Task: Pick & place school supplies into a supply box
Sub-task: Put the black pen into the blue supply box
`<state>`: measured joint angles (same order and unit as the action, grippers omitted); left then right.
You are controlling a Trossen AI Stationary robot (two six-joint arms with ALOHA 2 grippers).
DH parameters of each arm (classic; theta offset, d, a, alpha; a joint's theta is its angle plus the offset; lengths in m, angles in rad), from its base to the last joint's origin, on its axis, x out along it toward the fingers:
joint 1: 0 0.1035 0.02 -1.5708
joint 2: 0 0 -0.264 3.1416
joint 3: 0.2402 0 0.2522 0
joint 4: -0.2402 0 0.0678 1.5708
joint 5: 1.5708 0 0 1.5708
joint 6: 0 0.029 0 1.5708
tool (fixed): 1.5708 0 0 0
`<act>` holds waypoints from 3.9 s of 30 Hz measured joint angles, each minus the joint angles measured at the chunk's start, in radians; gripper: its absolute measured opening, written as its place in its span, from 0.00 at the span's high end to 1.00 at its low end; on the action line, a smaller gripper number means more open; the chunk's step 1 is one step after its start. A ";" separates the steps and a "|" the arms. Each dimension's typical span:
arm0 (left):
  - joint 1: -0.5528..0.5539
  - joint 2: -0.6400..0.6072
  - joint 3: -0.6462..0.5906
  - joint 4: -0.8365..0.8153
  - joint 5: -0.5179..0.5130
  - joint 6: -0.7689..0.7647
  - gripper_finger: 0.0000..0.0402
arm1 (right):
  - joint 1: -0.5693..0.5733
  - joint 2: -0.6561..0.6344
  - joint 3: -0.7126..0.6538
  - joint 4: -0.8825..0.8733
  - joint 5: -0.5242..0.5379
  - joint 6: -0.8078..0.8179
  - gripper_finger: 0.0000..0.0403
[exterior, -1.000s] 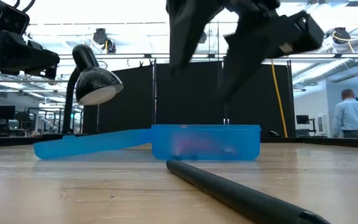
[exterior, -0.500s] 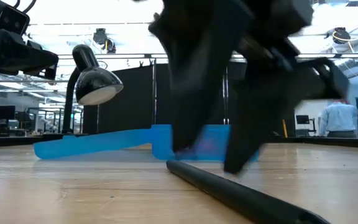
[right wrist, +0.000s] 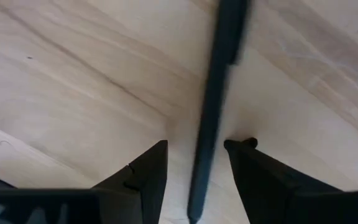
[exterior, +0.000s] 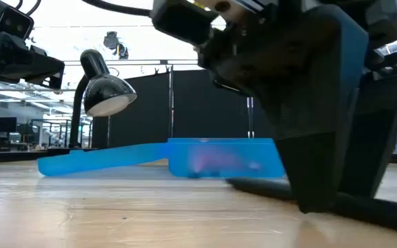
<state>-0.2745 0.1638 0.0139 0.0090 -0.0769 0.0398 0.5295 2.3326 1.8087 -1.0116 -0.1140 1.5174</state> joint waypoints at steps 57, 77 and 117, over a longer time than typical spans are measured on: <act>0.000 0.065 0.000 -0.007 0.034 -0.132 0.92 | -0.094 -0.513 -0.117 0.333 0.668 -0.368 0.96; 0.000 0.065 0.000 -0.001 0.024 -0.091 0.92 | -0.373 -0.515 -0.328 0.437 0.238 -0.155 0.96; 0.000 0.065 -0.002 0.031 0.024 -0.071 0.92 | -0.420 -0.515 -0.668 0.674 0.214 -0.077 0.88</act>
<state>-0.2745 0.2291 0.0124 0.0395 -0.0525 -0.0315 0.1100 1.8175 1.1404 -0.3371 0.1005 1.4404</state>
